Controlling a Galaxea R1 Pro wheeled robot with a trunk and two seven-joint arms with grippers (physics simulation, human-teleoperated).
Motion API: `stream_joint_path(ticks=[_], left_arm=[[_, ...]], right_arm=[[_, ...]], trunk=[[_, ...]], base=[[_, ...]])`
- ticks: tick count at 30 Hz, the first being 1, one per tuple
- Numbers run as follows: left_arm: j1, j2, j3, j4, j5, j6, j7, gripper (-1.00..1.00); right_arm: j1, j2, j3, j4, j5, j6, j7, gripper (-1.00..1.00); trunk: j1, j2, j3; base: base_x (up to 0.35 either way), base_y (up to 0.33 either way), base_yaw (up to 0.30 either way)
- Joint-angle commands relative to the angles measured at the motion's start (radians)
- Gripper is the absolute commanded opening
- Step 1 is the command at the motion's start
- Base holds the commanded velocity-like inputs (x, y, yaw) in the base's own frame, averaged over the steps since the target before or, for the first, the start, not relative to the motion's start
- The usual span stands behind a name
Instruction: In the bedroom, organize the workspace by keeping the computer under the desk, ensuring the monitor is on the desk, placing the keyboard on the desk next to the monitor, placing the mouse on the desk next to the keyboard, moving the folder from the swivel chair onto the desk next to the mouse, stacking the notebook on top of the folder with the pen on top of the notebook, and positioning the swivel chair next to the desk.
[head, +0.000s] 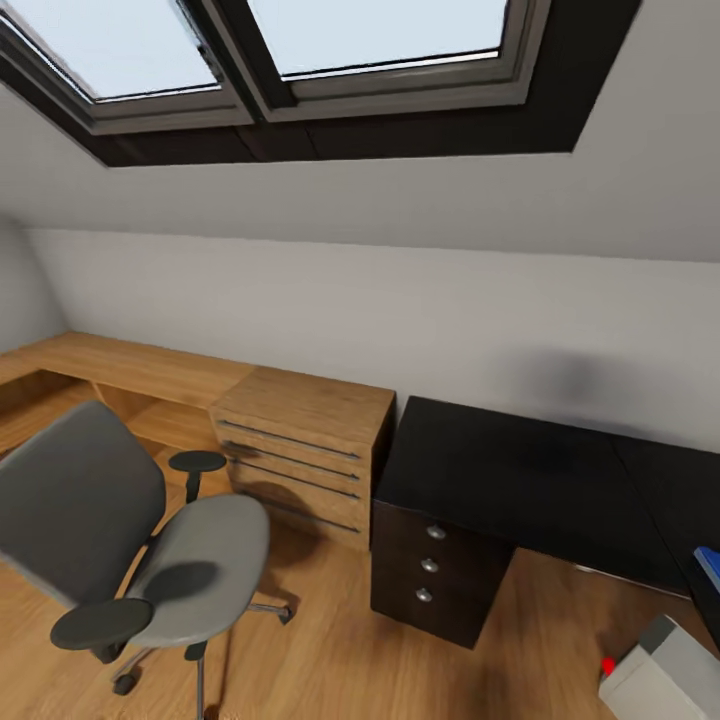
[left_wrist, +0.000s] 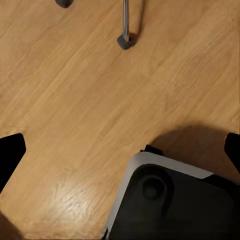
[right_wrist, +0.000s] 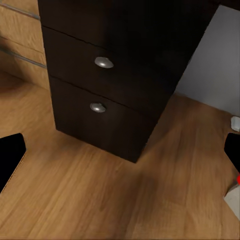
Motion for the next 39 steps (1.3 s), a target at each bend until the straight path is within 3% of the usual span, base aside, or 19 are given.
stream_joint_path(ticks=[1,5,9,12,26,39], left_arm=[[-0.001,0.000,-0.008,0.001,-0.001,0.048,0.010,1.00],[-0.001,0.000,-0.008,0.003,-0.001,0.245,0.010,1.00],[-0.001,0.000,-0.008,0.003,-0.001,0.360,0.010,1.00],[-0.001,0.000,-0.008,0.004,-0.001,0.407,0.010,1.00],[-0.001,0.000,-0.008,0.004,-0.001,0.431,0.010,1.00],[-0.001,0.000,-0.008,0.004,-0.001,0.431,0.010,1.00]], right_arm=[[-0.001,0.001,0.009,0.002,-0.007,-0.003,-0.002,1.00],[0.000,0.001,0.008,0.002,-0.008,-0.003,-0.001,1.00],[0.000,0.002,0.009,0.002,-0.008,-0.003,-0.002,1.00],[0.000,0.003,0.009,0.002,-0.008,-0.003,-0.001,1.00],[0.000,-0.006,0.007,0.002,-0.009,-0.003,0.000,1.00],[0.000,-0.017,0.005,-0.004,-0.008,0.066,0.002,1.00]], trunk=[[0.001,-0.002,-0.002],[0.001,-0.002,-0.002],[0.001,-0.002,-0.002],[0.001,-0.002,-0.002],[0.001,-0.002,-0.002],[0.001,-0.002,-0.002]], base=[[0.000,0.000,0.279],[0.000,0.000,0.279],[0.000,0.000,0.279],[0.000,0.000,0.279],[0.000,0.000,0.279],[0.000,0.000,0.279]])
